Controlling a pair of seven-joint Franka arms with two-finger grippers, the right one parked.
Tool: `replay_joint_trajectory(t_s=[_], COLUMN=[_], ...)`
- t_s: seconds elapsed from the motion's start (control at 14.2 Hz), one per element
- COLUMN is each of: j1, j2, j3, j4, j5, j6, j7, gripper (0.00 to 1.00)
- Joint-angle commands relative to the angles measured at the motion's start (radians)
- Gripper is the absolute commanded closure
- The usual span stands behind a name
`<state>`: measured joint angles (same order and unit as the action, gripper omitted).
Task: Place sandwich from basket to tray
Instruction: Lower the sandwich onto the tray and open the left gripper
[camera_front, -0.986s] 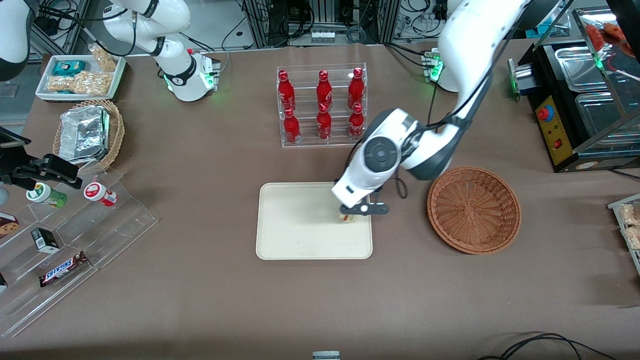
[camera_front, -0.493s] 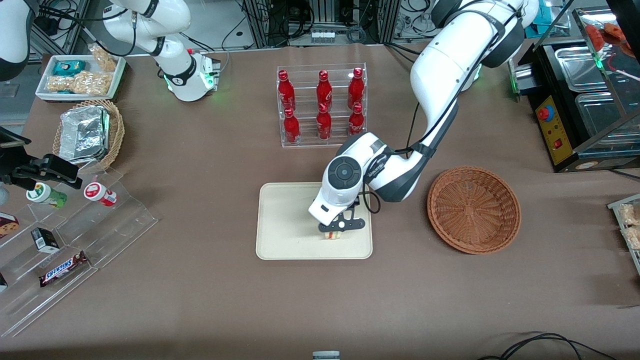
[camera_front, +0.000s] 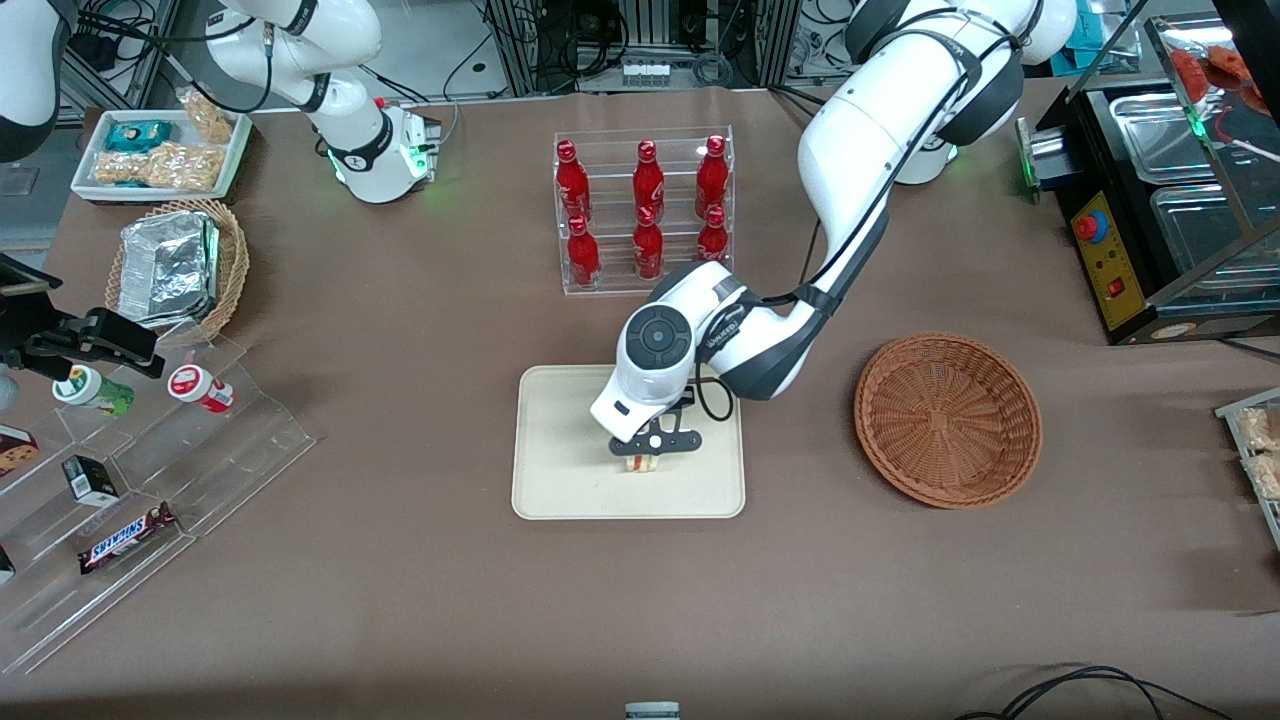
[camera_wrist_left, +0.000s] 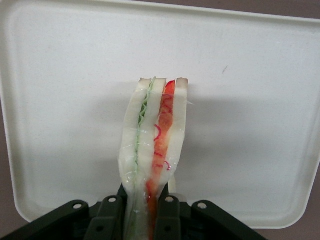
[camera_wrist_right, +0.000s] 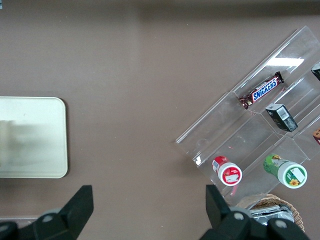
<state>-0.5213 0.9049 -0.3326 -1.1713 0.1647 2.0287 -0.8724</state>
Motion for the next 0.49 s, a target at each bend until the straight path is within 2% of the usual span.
replay_joint_trajectory(t_s=[0.0,0.14,0.21,0.28,0.35,0.42], j1=[-0.026,-0.036,-0.029,-0.028,-0.031,-0.037], j2=[0.035,0.037,0.034,0.031,0.025,0.017], j3=[0.015,0.017,0.018,0.029,0.052,0.081], j4=[0.062,0.078,0.078,0.079,0.081,0.081], j5=[0.022,0.022,0.022,0.022,0.022,0.022], j6=[-0.022,-0.024,-0.025,-0.027,-0.031,-0.062], j7=[-0.032,-0.065,-0.065,-0.066,-0.066,-0.074], gripper=[0.74,0.7,0.64,0.27,0.0,0.0])
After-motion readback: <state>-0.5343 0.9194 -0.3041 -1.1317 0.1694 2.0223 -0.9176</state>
